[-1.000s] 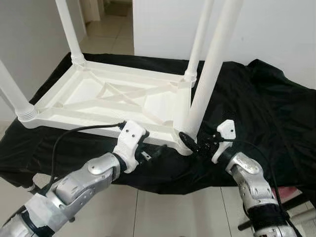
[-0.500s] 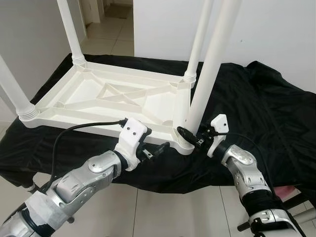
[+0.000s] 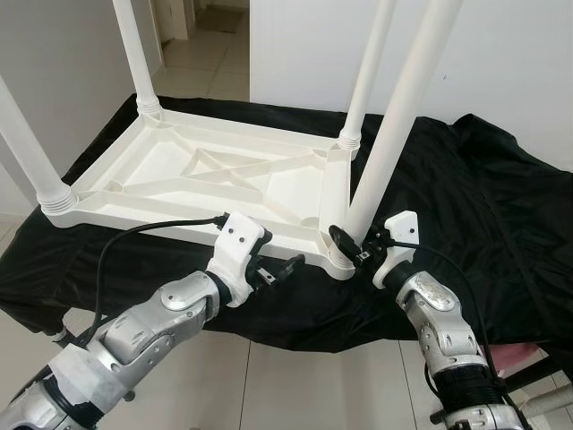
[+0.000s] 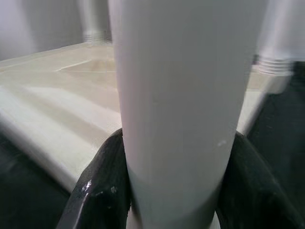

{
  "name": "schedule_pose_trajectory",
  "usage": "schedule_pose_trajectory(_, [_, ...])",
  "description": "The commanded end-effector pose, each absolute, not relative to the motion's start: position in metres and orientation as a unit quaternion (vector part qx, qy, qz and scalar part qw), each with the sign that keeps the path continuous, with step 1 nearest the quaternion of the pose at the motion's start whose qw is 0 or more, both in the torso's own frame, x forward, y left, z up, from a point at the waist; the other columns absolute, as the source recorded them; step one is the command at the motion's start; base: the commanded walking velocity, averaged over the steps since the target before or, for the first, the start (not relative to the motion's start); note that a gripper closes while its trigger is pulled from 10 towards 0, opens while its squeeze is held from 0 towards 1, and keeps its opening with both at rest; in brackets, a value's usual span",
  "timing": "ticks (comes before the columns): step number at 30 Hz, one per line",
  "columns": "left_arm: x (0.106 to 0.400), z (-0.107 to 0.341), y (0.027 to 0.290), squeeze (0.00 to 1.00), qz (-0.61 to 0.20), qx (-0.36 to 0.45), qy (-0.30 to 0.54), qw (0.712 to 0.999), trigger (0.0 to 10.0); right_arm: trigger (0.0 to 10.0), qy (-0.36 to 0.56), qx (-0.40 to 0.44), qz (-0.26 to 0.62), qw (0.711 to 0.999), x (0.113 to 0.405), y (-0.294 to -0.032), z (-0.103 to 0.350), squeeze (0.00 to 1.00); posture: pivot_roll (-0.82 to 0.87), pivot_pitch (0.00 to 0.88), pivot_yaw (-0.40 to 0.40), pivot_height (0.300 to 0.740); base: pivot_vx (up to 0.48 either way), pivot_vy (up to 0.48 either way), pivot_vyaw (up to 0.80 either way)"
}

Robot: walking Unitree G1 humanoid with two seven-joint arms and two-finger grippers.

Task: Building children table

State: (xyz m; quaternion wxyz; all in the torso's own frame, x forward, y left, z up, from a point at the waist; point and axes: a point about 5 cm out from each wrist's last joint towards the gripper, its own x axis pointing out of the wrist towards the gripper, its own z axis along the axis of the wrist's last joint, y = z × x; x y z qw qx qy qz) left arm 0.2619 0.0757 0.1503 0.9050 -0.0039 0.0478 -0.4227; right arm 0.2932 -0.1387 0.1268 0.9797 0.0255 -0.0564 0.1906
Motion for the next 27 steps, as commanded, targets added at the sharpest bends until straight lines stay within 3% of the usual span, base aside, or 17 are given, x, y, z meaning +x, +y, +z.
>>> schedule_pose_trajectory(1, [0.244, 0.151, 0.065, 0.00, -0.607, -0.008, 0.038, 0.794, 10.0, 10.0, -0.067, 0.033, 0.154, 0.985, 0.292, -0.141, 0.134, 0.00, -0.04, 0.000, -0.035, 0.740, 0.000, 0.000, 0.00])
schedule_pose_trajectory(5, [0.243, 0.141, 0.062, 0.00, -0.600, -0.003, 0.043, 0.799, 10.0, 10.0, -0.067, 0.067, 0.056, 0.994, 0.282, -0.131, 0.133, 0.00, -0.04, 0.000, -0.035, 0.740, 0.000, 0.000, 0.00])
schedule_pose_trajectory(9, [0.243, 0.141, 0.063, 0.00, -0.599, -0.004, 0.043, 0.800, 10.0, 10.0, -0.062, 0.079, 0.019, 0.995, 0.280, -0.123, 0.135, 0.00, -0.05, 0.000, -0.025, 0.740, 0.000, 0.000, 0.00])
schedule_pose_trajectory(18, [0.245, 0.143, 0.066, 0.00, -0.605, 0.002, 0.044, 0.795, 10.0, 10.0, -0.060, 0.087, 0.019, 0.994, 0.277, -0.118, 0.139, 0.00, -0.04, 0.000, -0.021, 0.740, 0.000, 0.000, 0.00])
schedule_pose_trajectory(19, [0.245, 0.145, 0.066, 0.00, -0.605, 0.005, 0.043, 0.795, 10.0, 10.0, -0.062, 0.085, 0.023, 0.994, 0.276, -0.118, 0.139, 0.87, -0.04, 0.000, -0.021, 0.740, 0.000, 0.000, 0.00])
schedule_pose_trajectory(20, [0.245, 0.145, 0.066, 0.00, -0.605, 0.005, 0.043, 0.795, 10.0, 10.0, -0.062, 0.085, 0.023, 0.994, 0.276, -0.118, 0.139, 0.87, -0.04, 0.000, -0.021, 0.740, 0.000, 0.000, 0.00])
schedule_pose_trajectory(21, [0.246, 0.146, 0.067, 0.00, -0.605, 0.007, 0.042, 0.795, 10.0, 10.0, -0.065, 0.080, 0.031, 0.994, 0.276, -0.119, 0.140, 1.00, -0.04, 0.000, -0.019, 0.740, 0.000, 0.000, 0.00])
schedule_pose_trajectory(27, [0.247, 0.148, 0.070, 0.00, -0.605, 0.013, 0.037, 0.795, 10.0, 10.0, -0.080, 0.068, 0.076, 0.992, 0.273, -0.131, 0.146, 1.00, -0.04, 0.000, -0.018, 0.740, 0.000, 0.000, 0.00])
